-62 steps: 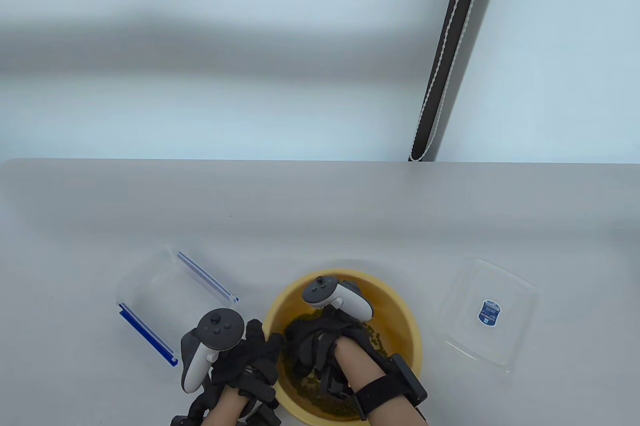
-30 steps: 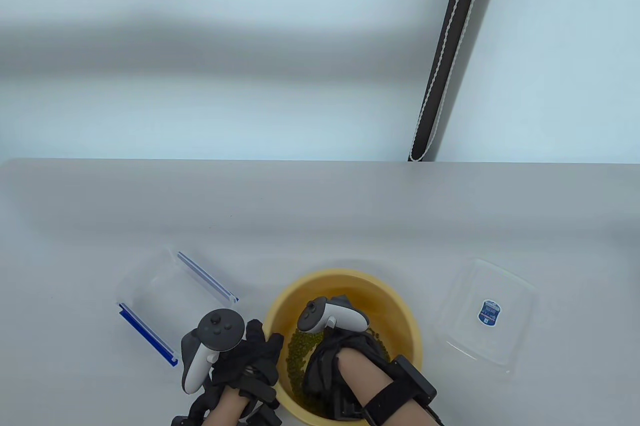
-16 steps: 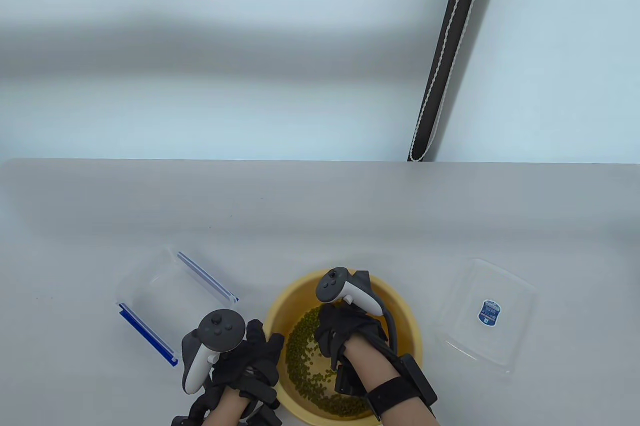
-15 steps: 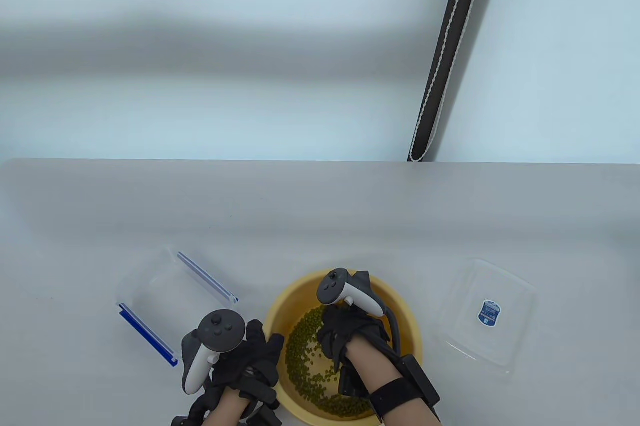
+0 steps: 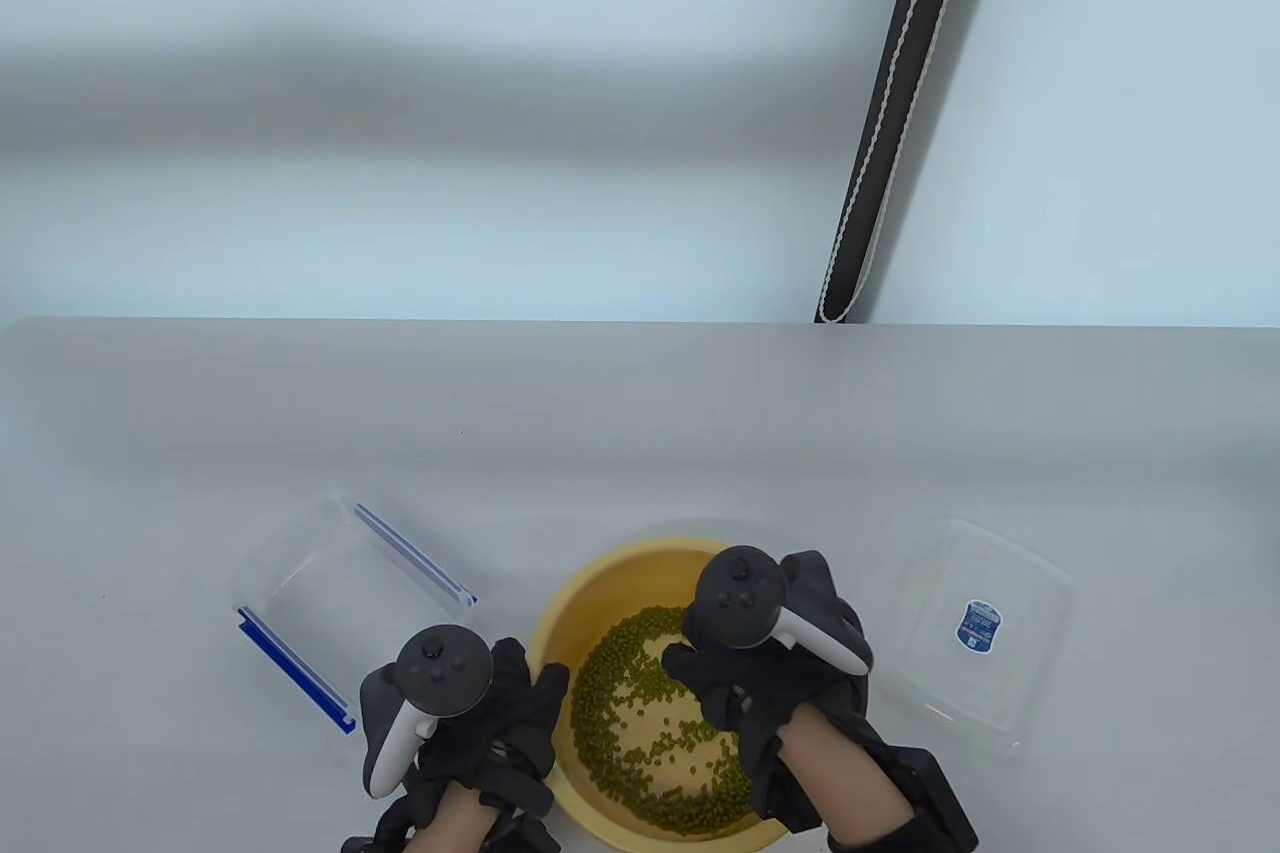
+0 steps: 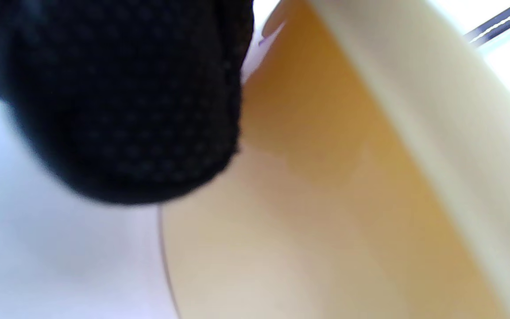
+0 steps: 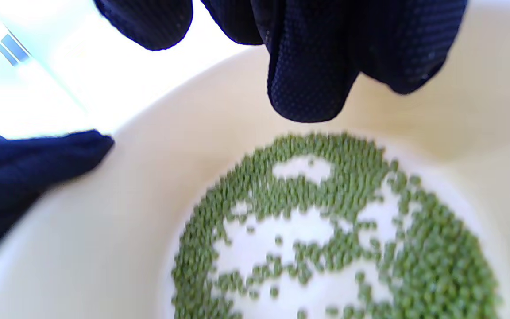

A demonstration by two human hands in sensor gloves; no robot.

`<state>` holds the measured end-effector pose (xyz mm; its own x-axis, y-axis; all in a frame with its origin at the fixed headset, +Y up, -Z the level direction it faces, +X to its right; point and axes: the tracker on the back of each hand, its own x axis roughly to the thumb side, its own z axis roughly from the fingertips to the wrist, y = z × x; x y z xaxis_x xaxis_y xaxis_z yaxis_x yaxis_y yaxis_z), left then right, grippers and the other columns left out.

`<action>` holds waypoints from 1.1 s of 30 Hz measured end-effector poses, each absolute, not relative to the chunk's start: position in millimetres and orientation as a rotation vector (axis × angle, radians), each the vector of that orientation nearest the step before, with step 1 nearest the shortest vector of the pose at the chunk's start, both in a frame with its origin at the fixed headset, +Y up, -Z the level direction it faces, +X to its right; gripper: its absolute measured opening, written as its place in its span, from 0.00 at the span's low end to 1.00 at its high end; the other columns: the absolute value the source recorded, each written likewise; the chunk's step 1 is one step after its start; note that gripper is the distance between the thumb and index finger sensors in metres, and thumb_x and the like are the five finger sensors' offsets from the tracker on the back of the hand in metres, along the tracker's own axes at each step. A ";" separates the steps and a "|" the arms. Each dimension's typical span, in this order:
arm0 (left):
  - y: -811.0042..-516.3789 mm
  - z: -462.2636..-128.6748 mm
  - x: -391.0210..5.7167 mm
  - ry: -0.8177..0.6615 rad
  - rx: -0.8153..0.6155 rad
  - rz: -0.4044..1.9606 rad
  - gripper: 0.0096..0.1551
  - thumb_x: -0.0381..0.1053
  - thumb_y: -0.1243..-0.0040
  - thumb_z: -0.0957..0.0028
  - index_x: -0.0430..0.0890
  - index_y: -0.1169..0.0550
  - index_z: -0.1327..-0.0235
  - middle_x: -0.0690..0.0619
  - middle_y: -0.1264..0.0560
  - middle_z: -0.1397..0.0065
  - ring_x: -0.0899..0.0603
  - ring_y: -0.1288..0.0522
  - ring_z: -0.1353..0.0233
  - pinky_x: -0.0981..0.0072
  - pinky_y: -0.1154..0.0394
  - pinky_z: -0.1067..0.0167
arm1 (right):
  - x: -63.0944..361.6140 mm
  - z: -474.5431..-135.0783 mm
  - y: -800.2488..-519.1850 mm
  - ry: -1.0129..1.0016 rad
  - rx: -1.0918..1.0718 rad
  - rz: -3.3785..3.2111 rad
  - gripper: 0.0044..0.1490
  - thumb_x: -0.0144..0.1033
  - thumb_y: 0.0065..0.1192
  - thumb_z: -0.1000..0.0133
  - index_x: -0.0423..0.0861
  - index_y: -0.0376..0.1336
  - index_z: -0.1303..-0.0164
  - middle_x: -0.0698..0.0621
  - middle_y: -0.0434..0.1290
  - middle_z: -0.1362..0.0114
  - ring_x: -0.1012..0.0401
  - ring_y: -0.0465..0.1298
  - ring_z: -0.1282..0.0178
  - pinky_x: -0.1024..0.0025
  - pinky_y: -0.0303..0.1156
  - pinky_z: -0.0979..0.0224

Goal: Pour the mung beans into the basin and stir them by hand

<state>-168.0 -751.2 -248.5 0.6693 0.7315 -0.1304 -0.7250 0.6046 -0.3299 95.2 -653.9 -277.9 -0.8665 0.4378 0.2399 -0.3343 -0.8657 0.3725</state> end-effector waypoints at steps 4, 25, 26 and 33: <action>-750.3 -247.8 -167.9 -0.017 -0.356 0.827 0.46 0.59 0.57 0.40 0.22 0.48 0.32 0.35 0.16 0.67 0.47 0.11 0.81 0.47 0.16 0.66 | 129.4 -262.6 -651.2 0.223 0.441 2.590 0.36 0.43 0.58 0.44 0.30 0.60 0.37 0.28 0.69 0.43 0.51 0.81 0.53 0.56 0.77 0.56; -727.9 -240.6 -171.6 -0.107 -0.150 0.738 0.45 0.59 0.55 0.41 0.25 0.45 0.29 0.23 0.25 0.48 0.35 0.13 0.62 0.34 0.24 0.55 | 182.4 -237.9 -681.3 -0.036 0.471 2.287 0.40 0.47 0.60 0.45 0.31 0.58 0.33 0.28 0.66 0.37 0.45 0.78 0.44 0.51 0.75 0.49; -725.4 -239.7 -170.9 -0.125 -0.130 0.731 0.46 0.60 0.54 0.41 0.26 0.45 0.28 0.22 0.27 0.46 0.34 0.14 0.60 0.33 0.25 0.53 | 181.7 -237.2 -681.0 -0.037 0.485 2.298 0.42 0.49 0.61 0.45 0.31 0.58 0.32 0.28 0.65 0.36 0.44 0.76 0.42 0.50 0.74 0.48; -696.8 -227.8 -152.3 -0.372 0.105 0.444 0.47 0.64 0.51 0.44 0.34 0.42 0.24 0.20 0.40 0.30 0.22 0.28 0.36 0.22 0.38 0.43 | 180.2 -234.4 -682.4 -0.055 0.492 2.676 0.57 0.66 0.57 0.48 0.38 0.47 0.22 0.31 0.45 0.21 0.37 0.48 0.18 0.26 0.47 0.27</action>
<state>-152.3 -696.8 -227.8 0.8371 0.3999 0.3734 -0.4377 0.8989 0.0184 180.2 -682.4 -234.4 -0.8503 0.3945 0.3483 -0.4086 -0.9120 0.0356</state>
